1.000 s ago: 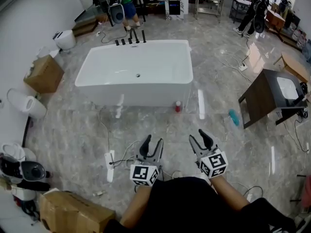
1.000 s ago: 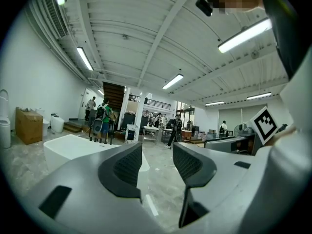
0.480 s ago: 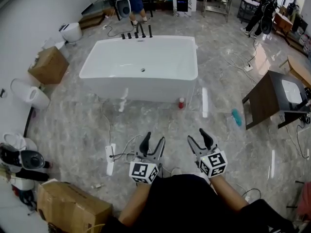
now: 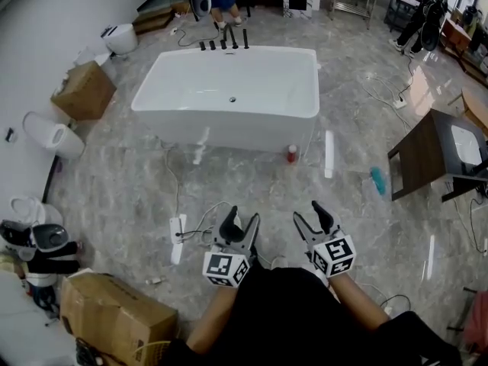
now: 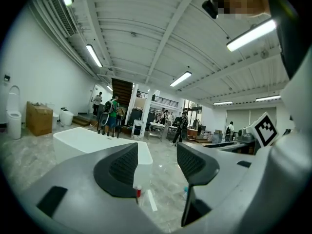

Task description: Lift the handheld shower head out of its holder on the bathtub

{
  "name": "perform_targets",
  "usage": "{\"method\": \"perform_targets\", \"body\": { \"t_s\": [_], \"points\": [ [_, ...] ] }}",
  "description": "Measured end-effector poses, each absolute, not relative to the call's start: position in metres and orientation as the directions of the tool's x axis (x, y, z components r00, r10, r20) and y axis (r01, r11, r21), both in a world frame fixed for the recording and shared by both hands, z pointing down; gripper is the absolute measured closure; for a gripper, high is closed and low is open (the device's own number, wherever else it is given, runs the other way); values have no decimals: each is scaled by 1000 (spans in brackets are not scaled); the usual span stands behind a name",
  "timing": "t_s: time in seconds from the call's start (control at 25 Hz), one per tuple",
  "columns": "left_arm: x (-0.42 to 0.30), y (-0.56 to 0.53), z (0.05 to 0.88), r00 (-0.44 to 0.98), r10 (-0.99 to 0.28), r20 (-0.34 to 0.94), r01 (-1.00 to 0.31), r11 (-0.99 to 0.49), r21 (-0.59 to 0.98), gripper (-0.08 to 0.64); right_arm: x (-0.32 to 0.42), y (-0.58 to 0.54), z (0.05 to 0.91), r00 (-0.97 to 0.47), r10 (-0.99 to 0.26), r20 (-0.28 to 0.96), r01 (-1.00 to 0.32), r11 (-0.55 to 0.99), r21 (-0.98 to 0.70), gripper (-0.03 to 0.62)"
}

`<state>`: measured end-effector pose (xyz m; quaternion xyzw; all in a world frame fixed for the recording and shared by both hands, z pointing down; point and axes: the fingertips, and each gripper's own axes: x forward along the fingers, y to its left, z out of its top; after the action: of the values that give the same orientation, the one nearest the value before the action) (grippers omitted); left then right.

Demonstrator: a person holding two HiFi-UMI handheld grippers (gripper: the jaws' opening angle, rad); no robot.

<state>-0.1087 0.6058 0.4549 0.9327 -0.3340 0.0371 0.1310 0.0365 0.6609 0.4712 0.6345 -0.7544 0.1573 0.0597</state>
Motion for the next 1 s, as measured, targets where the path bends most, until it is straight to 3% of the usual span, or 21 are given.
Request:
{"method": "perform_targets", "body": {
  "t_s": [0.6,1.0],
  "points": [
    [-83,532,465,810,-567,147,-586,-778,226,331,51,601,486,-140,-935,326,-983,93,-157,382],
    [-91,415,471,791,-595,140,-609,-751,254,330,55,478,490,-160,-919,361,-984,119,-132,382]
  ]
}}
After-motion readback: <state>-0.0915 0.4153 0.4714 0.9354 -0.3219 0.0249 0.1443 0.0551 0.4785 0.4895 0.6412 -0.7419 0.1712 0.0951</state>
